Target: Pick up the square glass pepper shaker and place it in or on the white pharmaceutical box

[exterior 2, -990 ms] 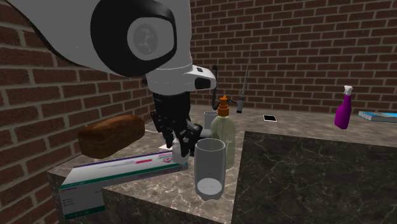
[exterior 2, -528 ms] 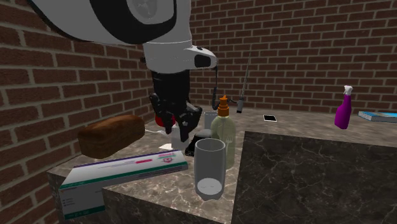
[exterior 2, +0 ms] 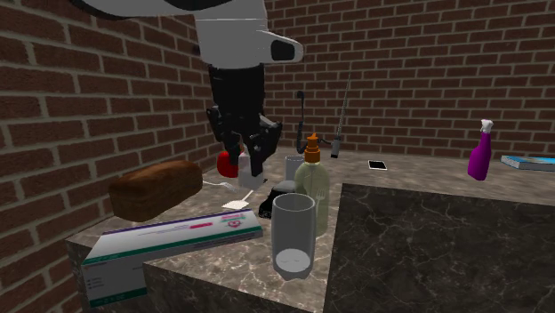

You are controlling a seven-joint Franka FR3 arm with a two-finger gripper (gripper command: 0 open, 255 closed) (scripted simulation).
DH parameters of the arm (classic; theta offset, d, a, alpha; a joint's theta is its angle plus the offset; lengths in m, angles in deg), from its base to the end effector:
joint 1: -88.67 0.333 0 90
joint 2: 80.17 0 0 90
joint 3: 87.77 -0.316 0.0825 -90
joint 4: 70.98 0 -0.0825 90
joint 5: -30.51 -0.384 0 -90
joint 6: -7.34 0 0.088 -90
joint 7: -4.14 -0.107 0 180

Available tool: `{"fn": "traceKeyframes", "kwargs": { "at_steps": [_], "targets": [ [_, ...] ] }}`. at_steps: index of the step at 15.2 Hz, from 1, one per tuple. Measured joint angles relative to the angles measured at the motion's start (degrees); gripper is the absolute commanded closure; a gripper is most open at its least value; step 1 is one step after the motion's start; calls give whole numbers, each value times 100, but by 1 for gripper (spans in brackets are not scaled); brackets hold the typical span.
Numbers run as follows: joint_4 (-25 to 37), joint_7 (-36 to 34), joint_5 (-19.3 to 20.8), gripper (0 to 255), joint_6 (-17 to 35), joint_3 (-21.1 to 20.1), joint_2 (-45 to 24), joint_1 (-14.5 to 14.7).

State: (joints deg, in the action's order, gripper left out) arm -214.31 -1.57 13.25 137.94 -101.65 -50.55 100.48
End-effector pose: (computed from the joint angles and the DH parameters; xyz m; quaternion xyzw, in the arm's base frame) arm 0.3717 0.1929 0.4866 -0.9837 -0.0846 -0.1213 0.1026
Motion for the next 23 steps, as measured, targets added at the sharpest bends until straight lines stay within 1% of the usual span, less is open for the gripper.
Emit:
{"fn": "traceKeyframes", "kwargs": {
  "at_steps": [2, 5, 12, 16, 18, 23],
  "targets": [
    [112, -85, 16, 255, -107, -44, 9, 8],
    [186, -458, -13, 255, -53, -353, -48, 105],
    [595, -1590, 26, 255, 12, -1263, -318, 298],
    [1021, -2316, 218, 255, 70, -1854, -693, 297],
    [1042, -2455, 263, 255, 169, -1979, -799, 287],
    [789, -2507, 273, 255, 557, -2091, -937, 281]
  ]
}}
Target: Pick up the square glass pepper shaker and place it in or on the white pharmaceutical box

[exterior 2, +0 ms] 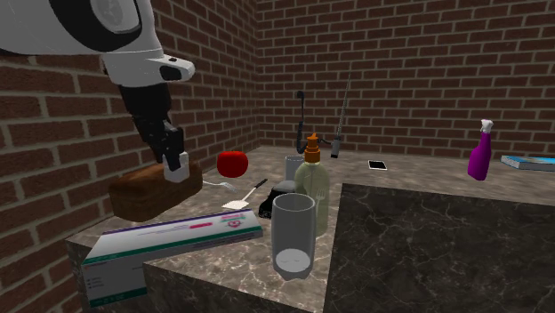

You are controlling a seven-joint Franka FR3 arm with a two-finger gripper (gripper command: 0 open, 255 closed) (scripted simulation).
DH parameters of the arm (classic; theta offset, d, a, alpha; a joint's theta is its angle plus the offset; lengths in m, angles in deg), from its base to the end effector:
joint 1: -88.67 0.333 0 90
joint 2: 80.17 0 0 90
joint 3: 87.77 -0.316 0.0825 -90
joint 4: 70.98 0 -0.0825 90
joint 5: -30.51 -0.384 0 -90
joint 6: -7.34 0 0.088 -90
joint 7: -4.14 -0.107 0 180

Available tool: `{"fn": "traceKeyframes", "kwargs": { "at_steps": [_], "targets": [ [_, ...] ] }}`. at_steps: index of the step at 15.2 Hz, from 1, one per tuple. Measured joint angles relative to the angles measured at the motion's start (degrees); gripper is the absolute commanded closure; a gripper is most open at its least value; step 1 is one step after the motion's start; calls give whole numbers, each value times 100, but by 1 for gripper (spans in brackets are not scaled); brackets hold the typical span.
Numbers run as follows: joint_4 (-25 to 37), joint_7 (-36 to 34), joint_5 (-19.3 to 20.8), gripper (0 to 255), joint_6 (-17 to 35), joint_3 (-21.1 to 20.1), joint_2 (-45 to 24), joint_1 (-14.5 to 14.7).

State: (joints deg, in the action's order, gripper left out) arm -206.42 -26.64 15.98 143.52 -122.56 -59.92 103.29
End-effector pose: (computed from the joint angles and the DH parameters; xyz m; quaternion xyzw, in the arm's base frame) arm 0.3008 0.3758 0.4697 -0.9837 -0.0844 -0.1211 0.1024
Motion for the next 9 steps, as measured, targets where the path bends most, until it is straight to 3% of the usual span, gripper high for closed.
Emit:
{"fn": "traceKeyframes", "kwargs": {
  "at_steps": [9],
  "targets": [
    [-382, -112, 96, 255, 706, -211, -341, -56]
  ]
}}
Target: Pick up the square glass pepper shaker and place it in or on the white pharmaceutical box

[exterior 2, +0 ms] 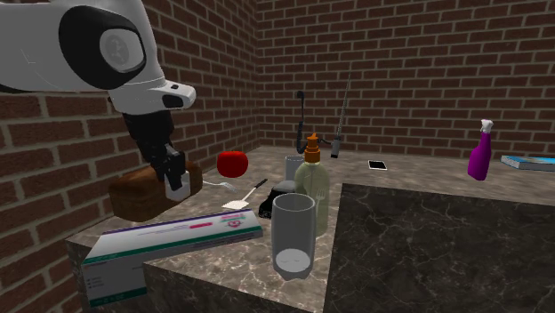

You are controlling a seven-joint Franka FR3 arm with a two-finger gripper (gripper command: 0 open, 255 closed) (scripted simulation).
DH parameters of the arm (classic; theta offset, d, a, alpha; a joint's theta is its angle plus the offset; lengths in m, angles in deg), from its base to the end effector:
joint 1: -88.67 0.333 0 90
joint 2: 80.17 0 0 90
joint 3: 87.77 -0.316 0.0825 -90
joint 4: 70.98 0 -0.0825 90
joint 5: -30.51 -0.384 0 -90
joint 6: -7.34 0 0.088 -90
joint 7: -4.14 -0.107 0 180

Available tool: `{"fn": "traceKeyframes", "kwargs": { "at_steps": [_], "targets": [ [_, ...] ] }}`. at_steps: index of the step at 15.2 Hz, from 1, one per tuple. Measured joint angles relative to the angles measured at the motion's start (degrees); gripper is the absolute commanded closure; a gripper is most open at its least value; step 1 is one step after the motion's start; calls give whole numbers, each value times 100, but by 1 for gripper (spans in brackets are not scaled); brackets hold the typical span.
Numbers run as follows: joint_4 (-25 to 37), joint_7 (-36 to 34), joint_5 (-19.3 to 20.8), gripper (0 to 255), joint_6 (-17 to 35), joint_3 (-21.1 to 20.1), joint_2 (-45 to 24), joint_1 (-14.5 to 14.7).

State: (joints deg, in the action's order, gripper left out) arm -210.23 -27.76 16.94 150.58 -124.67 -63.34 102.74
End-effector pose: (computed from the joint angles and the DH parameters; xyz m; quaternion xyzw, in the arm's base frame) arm 0.3000 0.3777 0.4260 -0.9837 -0.0847 -0.1209 0.1024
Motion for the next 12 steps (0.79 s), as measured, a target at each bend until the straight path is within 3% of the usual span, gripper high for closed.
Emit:
{"fn": "traceKeyframes", "kwargs": {
  "at_steps": [5, 6, 12],
  "targets": [
    [-13, 1, 2, 255, 23, -3, -8, -2],
    [-13, 1, 2, 0, 24, -3, -9, -2],
    [-13, 1, 2, 0, 25, -3, -9, -2]
  ]
}}
